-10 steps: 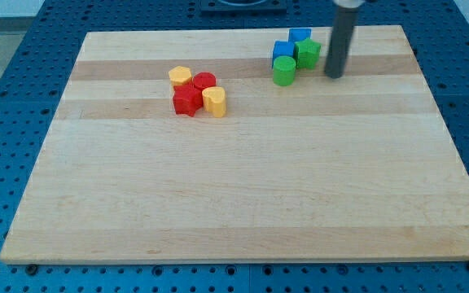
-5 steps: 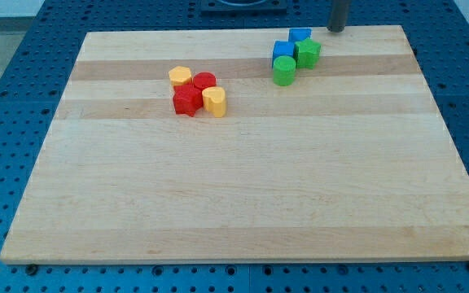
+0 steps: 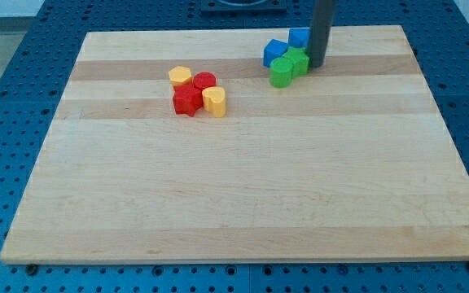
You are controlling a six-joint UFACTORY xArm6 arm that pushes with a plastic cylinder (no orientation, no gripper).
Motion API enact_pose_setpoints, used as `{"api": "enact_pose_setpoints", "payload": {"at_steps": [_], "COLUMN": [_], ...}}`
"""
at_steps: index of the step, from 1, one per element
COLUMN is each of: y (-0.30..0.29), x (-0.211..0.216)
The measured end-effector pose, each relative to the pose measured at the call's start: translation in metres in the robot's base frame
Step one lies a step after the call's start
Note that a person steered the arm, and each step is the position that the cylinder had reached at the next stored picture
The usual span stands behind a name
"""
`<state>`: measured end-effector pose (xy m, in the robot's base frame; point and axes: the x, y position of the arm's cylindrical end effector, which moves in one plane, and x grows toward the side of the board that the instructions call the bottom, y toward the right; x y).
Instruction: Separate the blue blocks and green blocks
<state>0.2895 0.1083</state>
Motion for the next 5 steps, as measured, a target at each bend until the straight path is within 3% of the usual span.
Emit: {"api": "enact_pose_setpoints", "payload": {"at_steps": [1,3,5], "y": [0.029,-0.045,-0.077], "x": [-0.02,-0.022,0.04]}}
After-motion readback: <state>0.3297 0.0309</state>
